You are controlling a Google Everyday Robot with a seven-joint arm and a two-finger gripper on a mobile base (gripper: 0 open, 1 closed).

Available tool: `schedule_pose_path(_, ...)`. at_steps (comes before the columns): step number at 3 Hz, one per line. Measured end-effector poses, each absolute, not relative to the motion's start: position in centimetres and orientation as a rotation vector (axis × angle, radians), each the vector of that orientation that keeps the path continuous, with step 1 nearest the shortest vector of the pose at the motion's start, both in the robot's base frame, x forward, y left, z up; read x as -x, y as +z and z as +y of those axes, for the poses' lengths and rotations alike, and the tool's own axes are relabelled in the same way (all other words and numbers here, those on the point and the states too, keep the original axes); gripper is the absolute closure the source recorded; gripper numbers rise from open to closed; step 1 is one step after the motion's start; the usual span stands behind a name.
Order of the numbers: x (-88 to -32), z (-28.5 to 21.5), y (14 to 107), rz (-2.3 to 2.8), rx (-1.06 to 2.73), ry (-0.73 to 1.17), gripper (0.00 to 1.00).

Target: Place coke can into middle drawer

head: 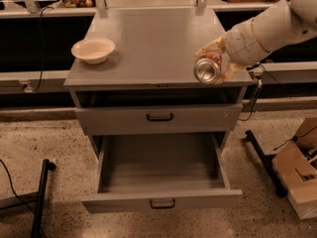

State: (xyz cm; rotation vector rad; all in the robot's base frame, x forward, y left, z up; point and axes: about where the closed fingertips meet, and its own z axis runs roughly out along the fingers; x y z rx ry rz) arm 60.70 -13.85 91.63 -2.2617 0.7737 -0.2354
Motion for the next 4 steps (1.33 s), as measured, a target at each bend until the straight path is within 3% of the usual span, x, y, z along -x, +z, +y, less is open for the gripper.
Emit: schedule_pose_path(4, -58.7, -7.7, 82.9, 0.509, 2.122, -0.240, 1.00)
